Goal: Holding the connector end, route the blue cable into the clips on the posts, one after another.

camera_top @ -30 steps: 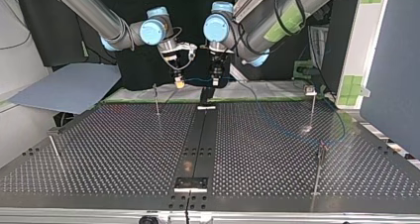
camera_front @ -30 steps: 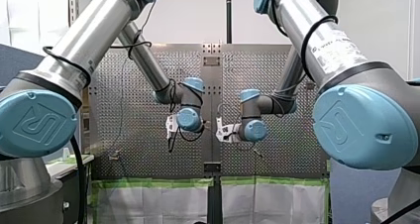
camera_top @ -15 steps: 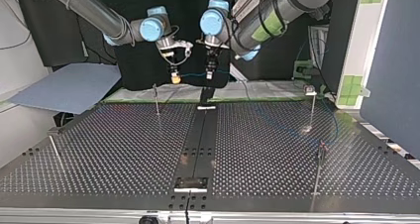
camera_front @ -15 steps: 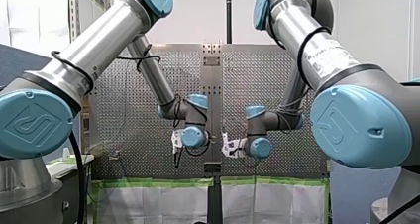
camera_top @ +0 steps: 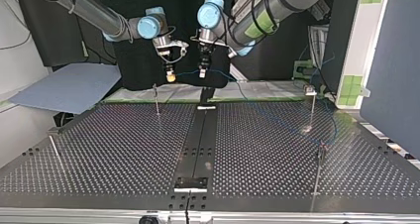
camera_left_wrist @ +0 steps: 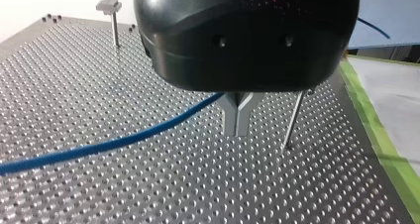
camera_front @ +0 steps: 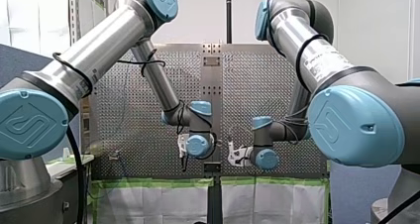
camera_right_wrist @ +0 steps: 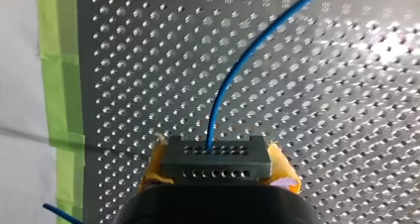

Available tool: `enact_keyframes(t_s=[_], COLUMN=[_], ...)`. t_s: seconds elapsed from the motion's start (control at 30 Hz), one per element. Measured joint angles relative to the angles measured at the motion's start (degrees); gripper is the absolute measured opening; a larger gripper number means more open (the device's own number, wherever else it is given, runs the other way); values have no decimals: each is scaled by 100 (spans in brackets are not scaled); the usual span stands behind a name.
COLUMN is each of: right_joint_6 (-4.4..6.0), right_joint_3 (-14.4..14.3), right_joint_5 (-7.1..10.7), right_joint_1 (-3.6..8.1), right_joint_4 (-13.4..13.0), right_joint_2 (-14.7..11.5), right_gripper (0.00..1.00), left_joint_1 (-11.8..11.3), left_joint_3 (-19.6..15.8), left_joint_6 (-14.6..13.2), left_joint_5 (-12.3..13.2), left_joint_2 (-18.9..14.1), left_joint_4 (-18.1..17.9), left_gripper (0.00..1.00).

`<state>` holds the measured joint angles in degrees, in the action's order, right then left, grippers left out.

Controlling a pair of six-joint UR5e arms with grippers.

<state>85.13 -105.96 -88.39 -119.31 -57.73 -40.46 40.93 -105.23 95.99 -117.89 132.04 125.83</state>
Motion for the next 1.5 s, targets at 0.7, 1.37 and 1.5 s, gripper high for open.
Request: enact_keyframes(t_s=[0.7,1.37,1.5], right_joint_6=[3,63,84], right_joint_3=[-492,-958,-899], right_joint_5=[372,1129,1136], right_joint_1=[497,1530,1561], right_joint_4=[-809,-1290,-1271], right_joint_2=[289,272,273], right_gripper=[0,0,0], left_joint_1=[394,784,804], left_joint_3=[648,1622,1750], left_joint_6=[11,25,24], left_joint_5=[30,-193,-214], left_joint_2=[1203,1633,1673], left_joint_4=[-255,28,116], left_gripper=[0,0,0])
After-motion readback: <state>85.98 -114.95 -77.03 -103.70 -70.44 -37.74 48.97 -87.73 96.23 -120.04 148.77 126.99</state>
